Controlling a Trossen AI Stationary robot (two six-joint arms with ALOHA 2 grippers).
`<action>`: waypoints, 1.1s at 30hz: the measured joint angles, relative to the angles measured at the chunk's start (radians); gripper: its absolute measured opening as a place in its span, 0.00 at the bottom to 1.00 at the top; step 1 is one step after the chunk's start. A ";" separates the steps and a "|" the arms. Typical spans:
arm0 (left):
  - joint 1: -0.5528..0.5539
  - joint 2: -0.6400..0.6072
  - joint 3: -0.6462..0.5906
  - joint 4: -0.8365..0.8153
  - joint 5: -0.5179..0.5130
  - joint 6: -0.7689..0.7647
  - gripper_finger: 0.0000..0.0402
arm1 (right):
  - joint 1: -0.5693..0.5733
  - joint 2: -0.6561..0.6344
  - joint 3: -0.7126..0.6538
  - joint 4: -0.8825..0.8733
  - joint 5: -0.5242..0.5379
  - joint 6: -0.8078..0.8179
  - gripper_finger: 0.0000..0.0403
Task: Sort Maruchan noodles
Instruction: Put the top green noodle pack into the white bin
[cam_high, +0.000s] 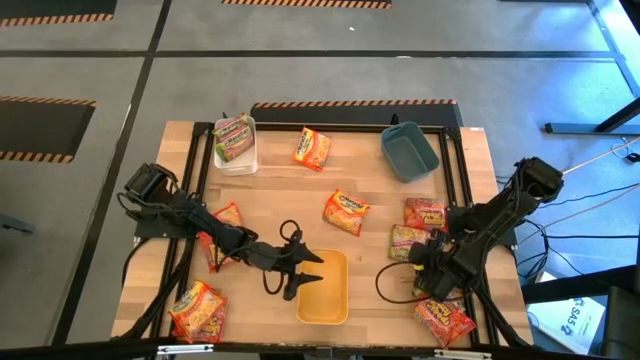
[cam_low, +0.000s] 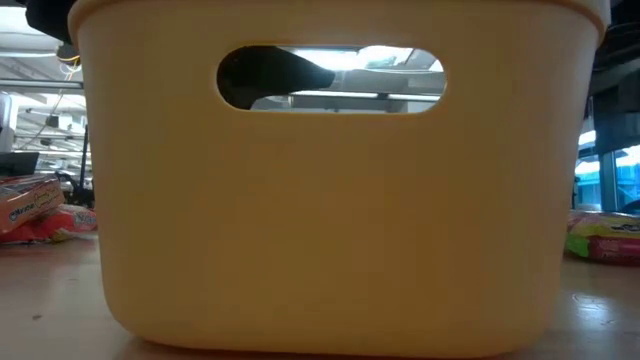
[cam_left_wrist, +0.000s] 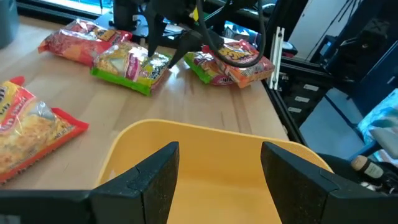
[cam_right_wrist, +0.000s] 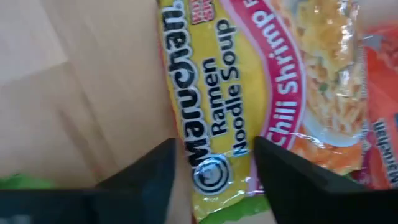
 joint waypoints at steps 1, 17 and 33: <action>0.000 0.000 0.000 0.000 0.000 0.003 0.55 | -0.005 0.002 -0.005 0.009 0.014 -0.002 0.43; 0.005 0.000 0.000 0.002 -0.004 -0.017 0.55 | -0.147 0.018 -0.012 0.358 0.095 -0.274 0.13; 0.047 0.034 0.110 -0.002 -0.012 0.061 0.55 | -0.145 -0.126 0.003 0.286 0.231 -0.455 0.13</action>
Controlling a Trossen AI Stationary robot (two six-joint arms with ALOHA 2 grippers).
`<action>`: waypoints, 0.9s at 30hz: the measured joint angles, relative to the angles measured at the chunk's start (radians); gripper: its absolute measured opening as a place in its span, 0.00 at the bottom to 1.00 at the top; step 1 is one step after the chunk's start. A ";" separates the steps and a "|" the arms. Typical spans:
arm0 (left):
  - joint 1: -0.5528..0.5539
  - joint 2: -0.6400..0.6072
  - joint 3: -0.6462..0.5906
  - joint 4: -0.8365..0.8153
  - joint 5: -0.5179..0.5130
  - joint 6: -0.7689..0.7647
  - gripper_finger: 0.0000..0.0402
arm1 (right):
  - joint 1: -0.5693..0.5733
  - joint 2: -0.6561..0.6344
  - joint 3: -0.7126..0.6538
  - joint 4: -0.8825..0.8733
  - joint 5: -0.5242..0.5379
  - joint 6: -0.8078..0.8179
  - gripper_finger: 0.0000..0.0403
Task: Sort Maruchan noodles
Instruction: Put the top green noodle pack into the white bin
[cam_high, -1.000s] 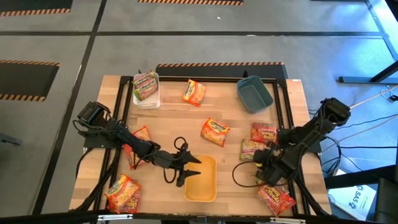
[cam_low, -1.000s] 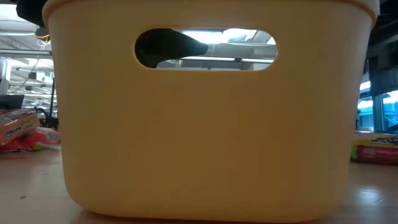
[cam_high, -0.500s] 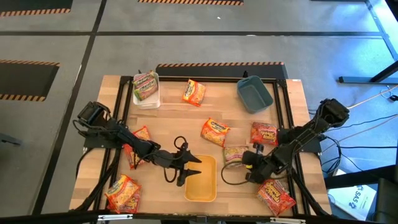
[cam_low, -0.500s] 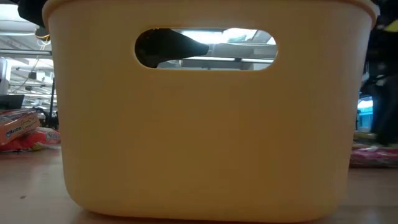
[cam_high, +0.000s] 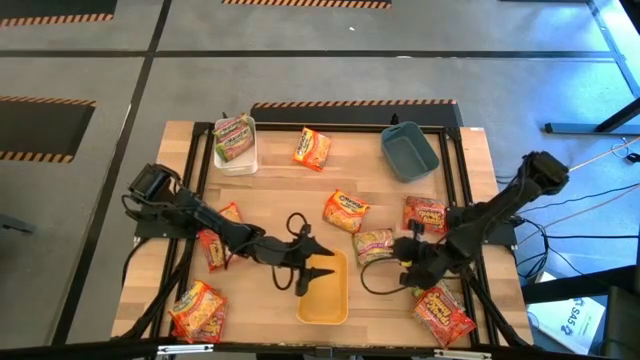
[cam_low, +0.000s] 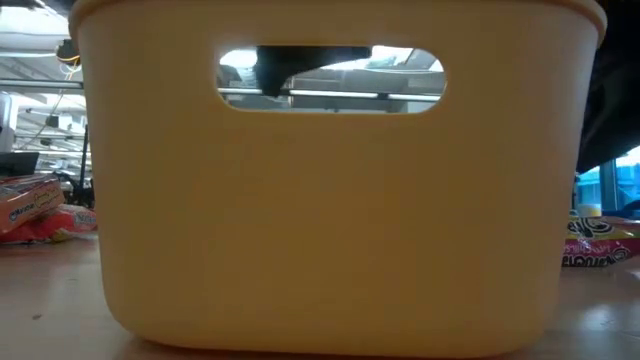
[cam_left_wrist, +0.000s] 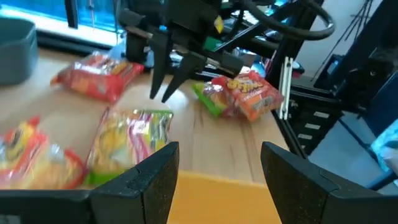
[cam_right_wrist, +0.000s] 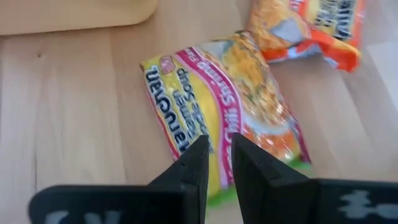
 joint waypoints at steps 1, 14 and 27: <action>0.001 0.018 0.028 -0.002 0.007 0.019 0.55 | 0.014 -0.008 0.000 -0.012 0.008 0.024 0.13; 0.080 0.245 0.417 -0.512 0.033 0.034 0.55 | 0.063 -0.010 -0.088 0.141 -0.003 0.106 0.20; 0.031 0.246 0.430 -0.571 0.024 0.025 0.55 | 0.063 0.126 -0.136 0.511 0.076 -0.384 0.78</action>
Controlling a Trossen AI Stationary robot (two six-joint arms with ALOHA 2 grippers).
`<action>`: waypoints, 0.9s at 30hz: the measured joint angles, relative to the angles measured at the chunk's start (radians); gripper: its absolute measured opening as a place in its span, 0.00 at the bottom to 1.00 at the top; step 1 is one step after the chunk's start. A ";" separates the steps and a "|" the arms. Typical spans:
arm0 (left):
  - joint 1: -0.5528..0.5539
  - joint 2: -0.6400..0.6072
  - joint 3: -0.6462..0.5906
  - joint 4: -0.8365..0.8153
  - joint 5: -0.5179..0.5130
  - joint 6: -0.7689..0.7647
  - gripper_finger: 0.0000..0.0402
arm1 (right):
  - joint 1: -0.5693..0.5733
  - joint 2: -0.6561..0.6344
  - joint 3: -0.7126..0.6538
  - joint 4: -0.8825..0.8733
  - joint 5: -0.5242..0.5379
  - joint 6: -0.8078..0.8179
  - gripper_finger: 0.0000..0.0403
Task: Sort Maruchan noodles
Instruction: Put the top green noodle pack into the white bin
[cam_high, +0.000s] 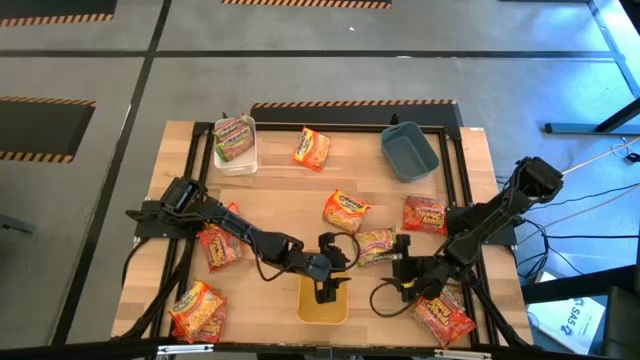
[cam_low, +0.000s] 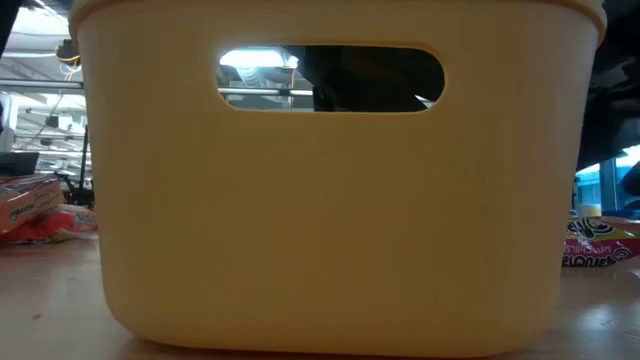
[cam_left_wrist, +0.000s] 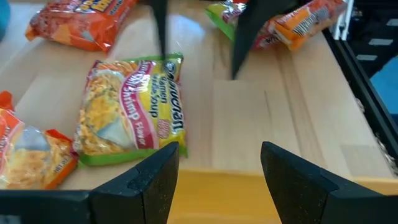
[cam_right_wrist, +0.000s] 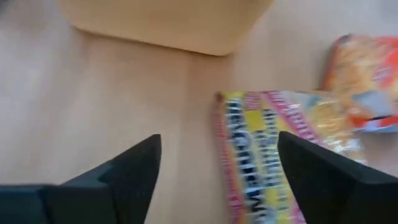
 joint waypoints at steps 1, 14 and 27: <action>-0.006 0.000 0.000 -0.001 -0.004 0.000 0.55 | 0.000 0.018 0.000 0.000 0.028 -0.023 0.79; -0.024 0.000 -0.001 -0.004 -0.028 0.001 0.55 | 0.002 0.235 0.003 0.030 0.226 -0.132 0.73; -0.024 0.000 -0.001 -0.005 -0.029 0.002 0.55 | 0.000 0.274 0.005 0.026 0.315 -0.252 0.44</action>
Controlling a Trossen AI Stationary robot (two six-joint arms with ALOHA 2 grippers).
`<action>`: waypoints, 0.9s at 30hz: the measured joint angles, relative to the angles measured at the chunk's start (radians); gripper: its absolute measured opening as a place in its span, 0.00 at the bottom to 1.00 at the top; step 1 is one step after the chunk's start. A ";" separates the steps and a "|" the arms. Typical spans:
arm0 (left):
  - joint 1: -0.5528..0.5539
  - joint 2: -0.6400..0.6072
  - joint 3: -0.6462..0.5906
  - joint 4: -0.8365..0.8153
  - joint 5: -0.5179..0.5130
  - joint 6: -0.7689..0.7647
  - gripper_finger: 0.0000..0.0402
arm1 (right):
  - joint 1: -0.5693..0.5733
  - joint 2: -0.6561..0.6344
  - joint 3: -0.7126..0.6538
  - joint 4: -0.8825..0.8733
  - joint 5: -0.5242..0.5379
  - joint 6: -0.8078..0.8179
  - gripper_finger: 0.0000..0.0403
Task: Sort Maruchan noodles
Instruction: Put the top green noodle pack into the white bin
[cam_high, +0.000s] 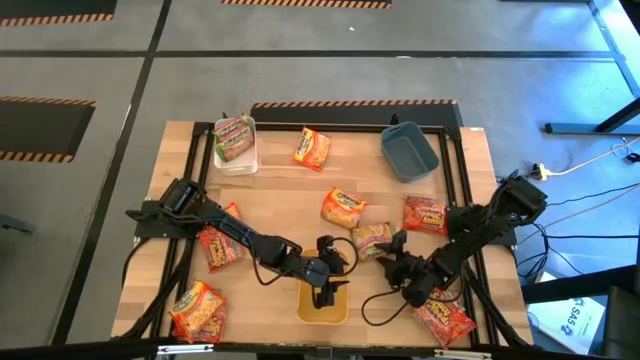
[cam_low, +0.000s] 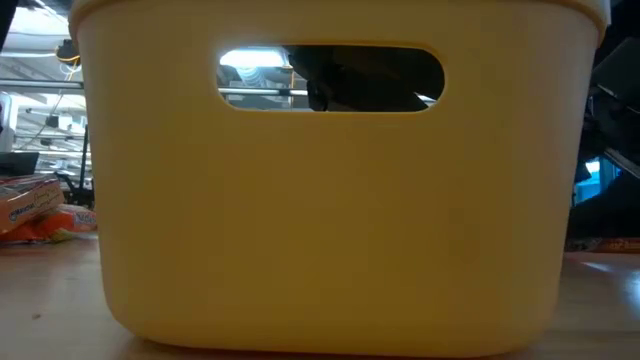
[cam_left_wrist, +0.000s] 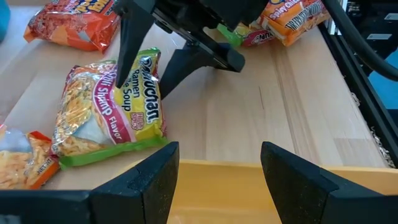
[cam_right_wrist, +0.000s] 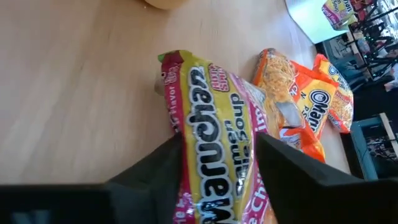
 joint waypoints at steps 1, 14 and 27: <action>0.000 0.000 0.000 0.000 0.000 0.000 0.55 | -0.001 0.000 0.000 0.000 -0.009 -0.001 0.40; 0.000 0.000 0.000 0.000 0.001 0.001 0.55 | -0.001 0.002 0.002 -0.003 -0.029 -0.001 0.02; -0.004 0.000 0.000 -0.052 0.039 0.005 0.55 | 0.000 -0.062 0.052 -0.009 -0.023 0.021 0.00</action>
